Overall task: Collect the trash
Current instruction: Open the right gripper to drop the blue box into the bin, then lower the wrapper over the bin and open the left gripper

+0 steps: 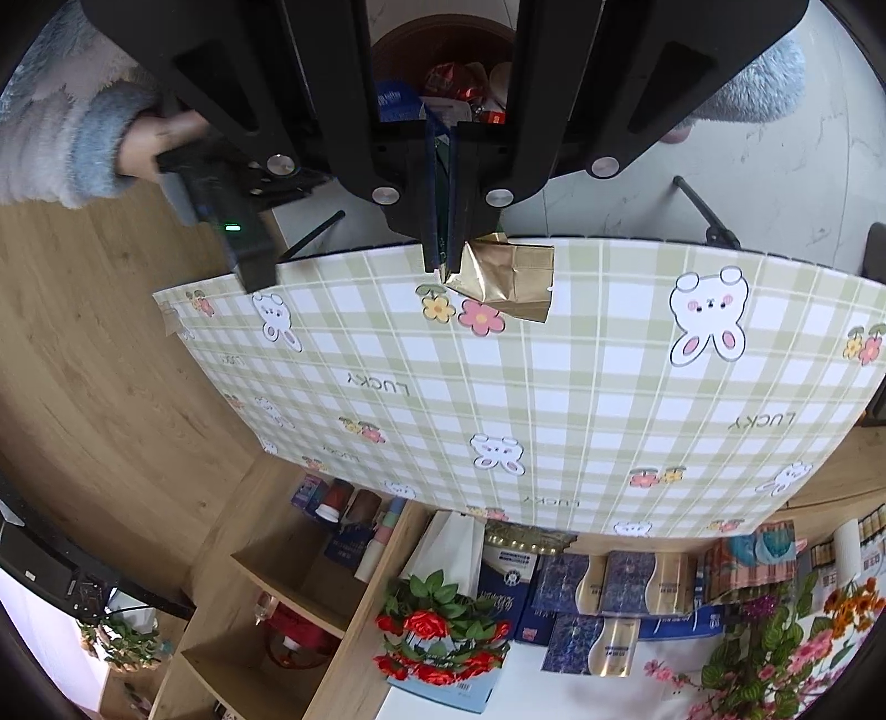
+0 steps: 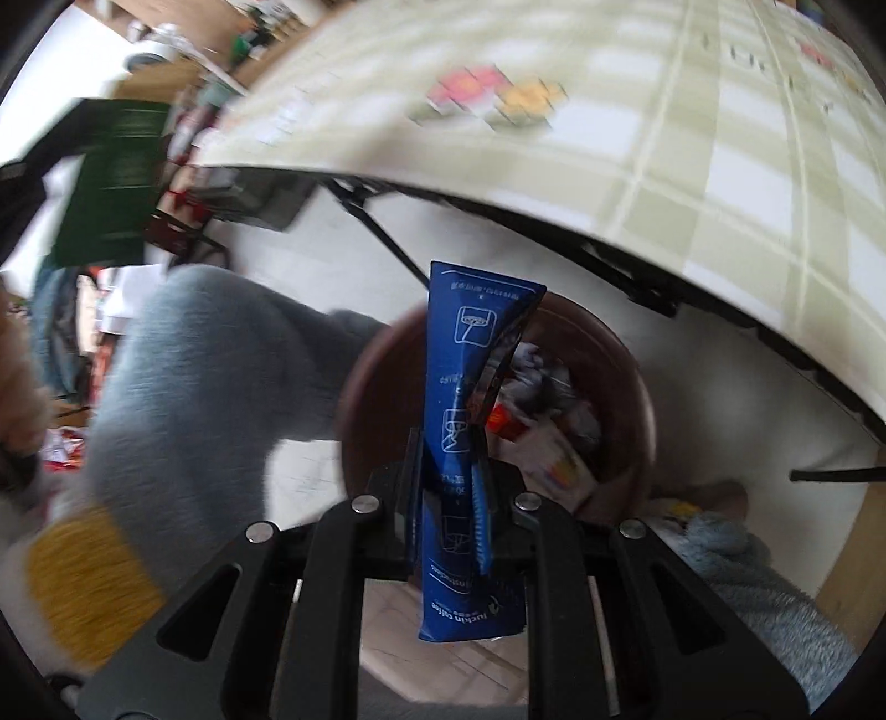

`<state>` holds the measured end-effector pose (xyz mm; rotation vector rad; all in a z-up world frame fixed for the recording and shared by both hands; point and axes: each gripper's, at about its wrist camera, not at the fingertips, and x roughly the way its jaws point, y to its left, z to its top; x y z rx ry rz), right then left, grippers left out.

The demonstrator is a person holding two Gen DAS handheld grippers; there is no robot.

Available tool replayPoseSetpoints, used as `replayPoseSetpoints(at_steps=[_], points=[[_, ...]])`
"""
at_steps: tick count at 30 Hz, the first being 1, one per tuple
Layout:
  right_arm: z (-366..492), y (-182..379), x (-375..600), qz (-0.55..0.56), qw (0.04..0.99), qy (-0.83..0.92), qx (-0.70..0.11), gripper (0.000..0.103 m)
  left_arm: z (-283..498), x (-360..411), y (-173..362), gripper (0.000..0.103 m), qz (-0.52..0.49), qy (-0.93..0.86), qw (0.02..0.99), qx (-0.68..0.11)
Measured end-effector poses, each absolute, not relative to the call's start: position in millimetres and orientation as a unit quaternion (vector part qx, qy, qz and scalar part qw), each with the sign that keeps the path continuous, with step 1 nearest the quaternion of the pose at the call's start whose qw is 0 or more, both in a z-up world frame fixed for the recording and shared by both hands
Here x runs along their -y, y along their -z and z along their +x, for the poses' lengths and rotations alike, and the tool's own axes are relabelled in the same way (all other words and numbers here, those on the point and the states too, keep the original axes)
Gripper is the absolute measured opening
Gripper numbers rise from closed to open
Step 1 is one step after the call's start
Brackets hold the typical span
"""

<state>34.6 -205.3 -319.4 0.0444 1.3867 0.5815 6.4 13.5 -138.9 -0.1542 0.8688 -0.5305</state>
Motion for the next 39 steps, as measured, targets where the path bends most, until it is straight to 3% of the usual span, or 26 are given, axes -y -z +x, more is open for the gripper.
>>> replayPoseSetpoints(at_steps=[6, 8, 10, 14, 16, 18, 27, 39], points=[[40, 348, 201, -0.001, 0.725, -0.214, -0.655, 0.018, 6, -17, 151, 0.003, -0.076, 0.247, 0.865, -0.430], [38, 348, 201, 0.019, 0.725, -0.215, -0.654, 0.029, 7, -17, 155, 0.003, -0.074, 0.247, 0.863, -0.434], [38, 342, 204, 0.038, 0.727, -0.224, -0.648, 0.063, 8, -16, 159, 0.003, -0.073, 0.247, 0.860, -0.440], [41, 313, 210, 0.068, 0.749, -0.234, -0.617, 0.072, 10, -12, 167, 0.003, -0.066, 0.250, 0.854, -0.452], [40, 292, 217, 0.070, 0.769, -0.229, -0.592, 0.086, 12, -9, 173, 0.003, -0.064, 0.252, 0.849, -0.460], [35, 269, 228, 0.069, 0.793, -0.224, -0.562, 0.092, 13, -6, 179, 0.003, -0.064, 0.256, 0.843, -0.469], [17, 197, 269, 0.057, 0.873, -0.159, -0.458, 0.097, 18, 24, 202, 0.003, -0.027, 0.279, 0.818, -0.502], [9, 175, 295, 0.079, 0.893, -0.134, -0.422, 0.097, 20, 68, 249, 0.003, 0.055, 0.300, 0.773, -0.556]])
